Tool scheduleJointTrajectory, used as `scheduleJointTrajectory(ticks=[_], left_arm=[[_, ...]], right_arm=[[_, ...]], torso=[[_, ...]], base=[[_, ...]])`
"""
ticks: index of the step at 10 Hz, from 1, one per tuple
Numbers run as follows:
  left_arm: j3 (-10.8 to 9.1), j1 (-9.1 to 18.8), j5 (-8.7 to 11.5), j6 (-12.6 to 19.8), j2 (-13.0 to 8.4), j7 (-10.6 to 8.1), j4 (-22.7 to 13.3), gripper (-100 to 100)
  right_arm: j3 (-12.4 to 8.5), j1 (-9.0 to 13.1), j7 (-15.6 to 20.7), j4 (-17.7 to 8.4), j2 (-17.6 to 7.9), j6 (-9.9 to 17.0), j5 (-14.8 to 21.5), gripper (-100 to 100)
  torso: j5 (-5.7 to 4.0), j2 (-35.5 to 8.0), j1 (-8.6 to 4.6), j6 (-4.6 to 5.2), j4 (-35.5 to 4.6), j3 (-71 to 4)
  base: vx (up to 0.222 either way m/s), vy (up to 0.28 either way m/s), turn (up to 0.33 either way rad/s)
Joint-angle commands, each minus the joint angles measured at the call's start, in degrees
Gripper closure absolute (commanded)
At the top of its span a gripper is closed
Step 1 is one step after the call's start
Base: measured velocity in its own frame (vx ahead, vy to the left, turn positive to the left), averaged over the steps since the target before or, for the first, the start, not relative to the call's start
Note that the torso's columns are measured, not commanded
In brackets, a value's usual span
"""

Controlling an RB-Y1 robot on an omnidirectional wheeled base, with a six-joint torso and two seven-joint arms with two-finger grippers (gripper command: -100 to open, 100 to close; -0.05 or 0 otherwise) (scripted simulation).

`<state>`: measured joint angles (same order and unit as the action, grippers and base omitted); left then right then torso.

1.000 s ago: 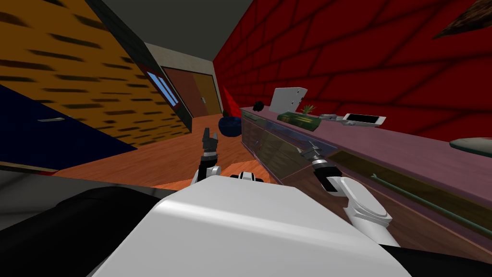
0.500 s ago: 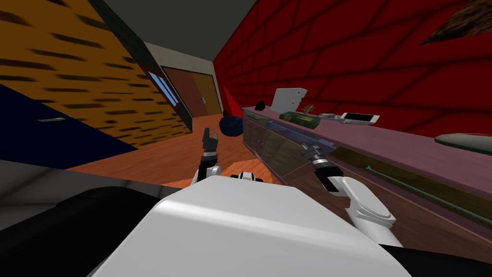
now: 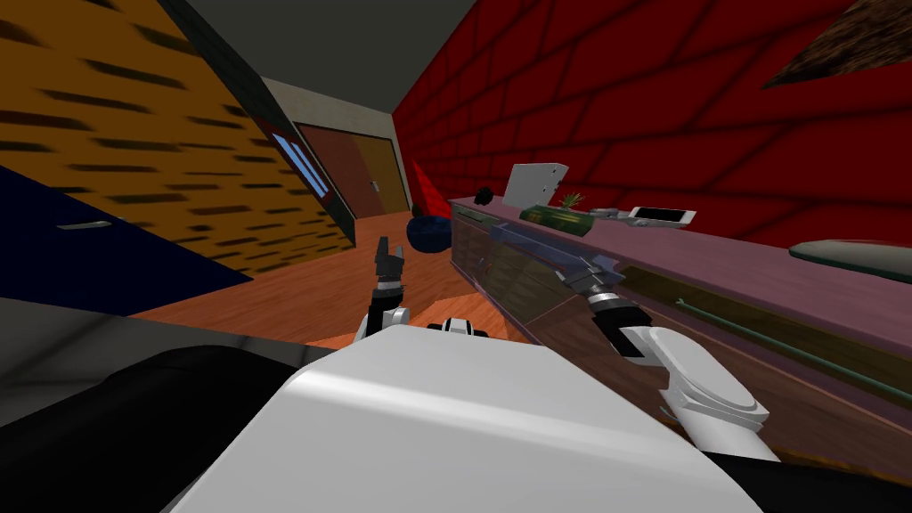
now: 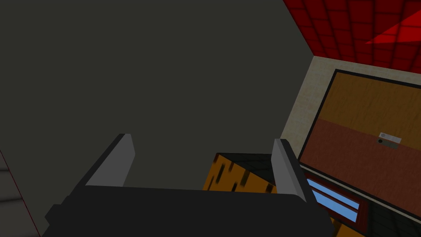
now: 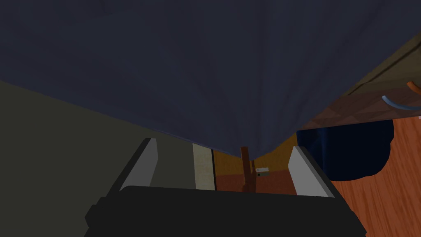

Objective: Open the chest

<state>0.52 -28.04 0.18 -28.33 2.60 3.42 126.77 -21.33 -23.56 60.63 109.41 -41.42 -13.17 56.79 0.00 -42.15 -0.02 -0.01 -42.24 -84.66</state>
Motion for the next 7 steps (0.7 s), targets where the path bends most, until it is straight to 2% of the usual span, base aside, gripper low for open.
scheduleJointTrajectory(ticks=[1,5,6,7], left_arm=[[0.0,0.0,0.0,0.0,0.0,0.0,0.0,0],[0.0,0.0,0.0,0.0,0.0,0.0,0.0,0],[0.0,0.0,0.0,0.0,0.0,0.0,0.0,0],[0.0,0.0,0.0,0.0,0.0,0.0,0.0,0]], right_arm=[[-1.5,-0.9,-2.1,0.4,-2.8,-0.2,-1.2,-100],[-3.6,-2.1,-5.5,1.0,-7.5,-0.2,-2.9,-100],[-3.3,-1.8,-4.5,0.4,-6.3,-0.8,-2.6,-100],[-3.4,-1.9,-4.6,0.3,-6.4,-0.9,-2.7,0]], torso=[[0.0,-0.1,0.01,0.0,0.0,0.1],[0.0,-0.1,0.01,0.0,0.0,0.1],[0.12,-0.2,0.08,0.04,-0.2,0.1],[0.09,-0.3,0.08,-0.01,-0.1,0.2]], base=[[0.024,0.044,-0.033],[0.017,0.044,-0.035],[0.01,0.021,-0.014],[0.0,0.0,0.0]])
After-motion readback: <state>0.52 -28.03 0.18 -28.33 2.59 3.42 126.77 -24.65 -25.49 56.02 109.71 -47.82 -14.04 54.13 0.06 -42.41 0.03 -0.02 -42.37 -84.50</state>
